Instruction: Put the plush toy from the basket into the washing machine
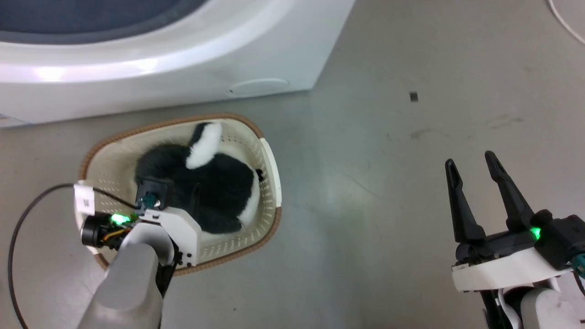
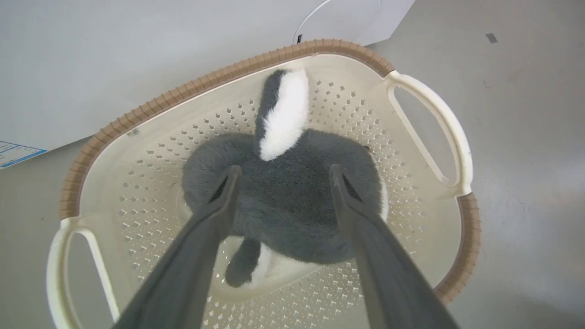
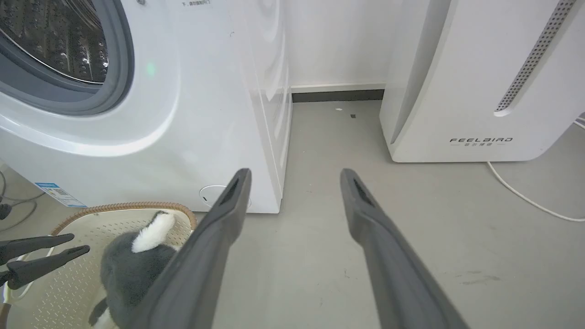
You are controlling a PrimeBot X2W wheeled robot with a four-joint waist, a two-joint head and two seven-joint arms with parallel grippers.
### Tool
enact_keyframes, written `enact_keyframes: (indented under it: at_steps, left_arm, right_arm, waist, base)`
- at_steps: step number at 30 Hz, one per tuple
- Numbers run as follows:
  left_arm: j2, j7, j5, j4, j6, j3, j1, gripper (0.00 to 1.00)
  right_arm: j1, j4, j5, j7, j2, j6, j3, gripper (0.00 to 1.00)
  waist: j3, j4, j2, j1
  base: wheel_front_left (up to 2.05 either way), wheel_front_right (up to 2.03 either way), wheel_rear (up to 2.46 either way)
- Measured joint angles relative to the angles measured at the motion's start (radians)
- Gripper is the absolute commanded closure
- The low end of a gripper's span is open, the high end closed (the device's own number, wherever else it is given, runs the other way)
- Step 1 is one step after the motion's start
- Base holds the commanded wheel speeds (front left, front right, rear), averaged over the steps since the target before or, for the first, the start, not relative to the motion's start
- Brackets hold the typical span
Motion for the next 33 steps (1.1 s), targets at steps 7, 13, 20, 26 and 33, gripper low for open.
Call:
enact_keyframes:
  at_steps: [7, 13, 20, 26, 33]
  left_arm:
    - [0.037, 0.034, 0.015, 0.107, -0.010, -0.040, -0.100, 0.00]
    - [0.067, 0.041, 0.015, 0.176, -0.019, -0.064, -0.198, 0.00]
    - [0.109, 0.051, 0.032, 0.256, -0.017, -0.114, -0.303, 0.00]
    - [0.142, 0.060, 0.034, 0.322, -0.008, -0.139, -0.387, 0.00]
    - [0.156, 0.040, 0.031, 0.403, -0.009, -0.180, -0.478, 0.00]
  right_arm:
    - [-0.015, -0.008, 0.029, -0.013, 0.000, 0.000, 0.011, 0.00]
    - [-0.031, -0.012, 0.057, -0.026, 0.000, 0.000, 0.025, 0.00]
    - [-0.049, -0.019, 0.075, -0.042, 0.000, 0.000, 0.038, 0.00]
    - [-0.063, -0.027, 0.102, -0.053, 0.000, 0.000, 0.050, 0.00]
    - [-0.079, -0.028, 0.126, -0.071, 0.000, 0.000, 0.063, 0.00]
  waist:
    - [0.078, -0.034, 0.0000, 0.0000]
    - [0.143, -0.062, 0.0000, 0.0000]
    - [0.219, -0.092, 0.0000, 0.0000]
    - [0.282, -0.117, 0.0000, 0.0000]
    - [0.355, -0.147, 0.0000, 0.0000]
  base:
    - [0.00, 0.00, 0.00]
    - [0.00, 0.00, 0.00]
    - [0.00, 0.00, 0.00]
    - [0.00, 0.00, 0.00]
    - [0.00, 0.00, 0.00]
